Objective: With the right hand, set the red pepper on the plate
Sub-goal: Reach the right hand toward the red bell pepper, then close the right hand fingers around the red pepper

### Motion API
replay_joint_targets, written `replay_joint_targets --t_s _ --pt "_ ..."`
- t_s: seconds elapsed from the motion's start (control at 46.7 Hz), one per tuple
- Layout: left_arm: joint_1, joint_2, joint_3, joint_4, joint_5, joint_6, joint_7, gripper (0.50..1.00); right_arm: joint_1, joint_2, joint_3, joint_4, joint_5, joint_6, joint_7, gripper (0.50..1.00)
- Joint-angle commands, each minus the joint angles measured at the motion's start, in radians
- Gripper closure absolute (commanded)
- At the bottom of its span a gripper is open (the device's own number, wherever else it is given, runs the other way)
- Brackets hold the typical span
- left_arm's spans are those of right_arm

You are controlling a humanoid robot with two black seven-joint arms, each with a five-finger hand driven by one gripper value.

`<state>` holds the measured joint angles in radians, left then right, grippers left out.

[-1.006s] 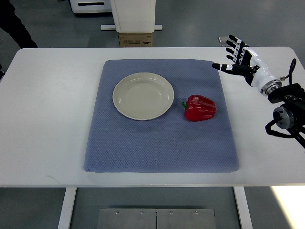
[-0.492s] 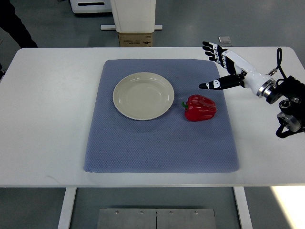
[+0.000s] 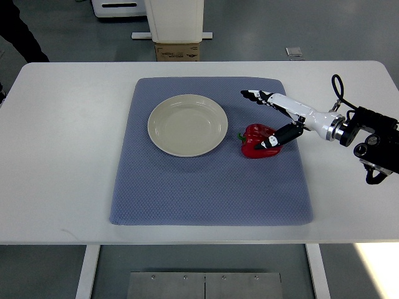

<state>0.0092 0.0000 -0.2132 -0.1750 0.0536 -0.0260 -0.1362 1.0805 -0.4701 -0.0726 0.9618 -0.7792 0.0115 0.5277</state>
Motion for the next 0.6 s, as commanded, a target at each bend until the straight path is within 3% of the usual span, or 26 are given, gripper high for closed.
replay_joint_targets --t_s 0.0,0.578 --pt "0.0 0.0 0.0 0.0 0.0 0.0 0.001 0.5 0.006 0.001 -0.016 -0.003 -0.009 -0.002 -0.002 0.5" --pt "0.0 0.0 0.0 0.0 0.0 0.0 0.0 0.5 0.006 0.024 -0.096 -0.044 -0.021 -0.053 -0.012 0.513"
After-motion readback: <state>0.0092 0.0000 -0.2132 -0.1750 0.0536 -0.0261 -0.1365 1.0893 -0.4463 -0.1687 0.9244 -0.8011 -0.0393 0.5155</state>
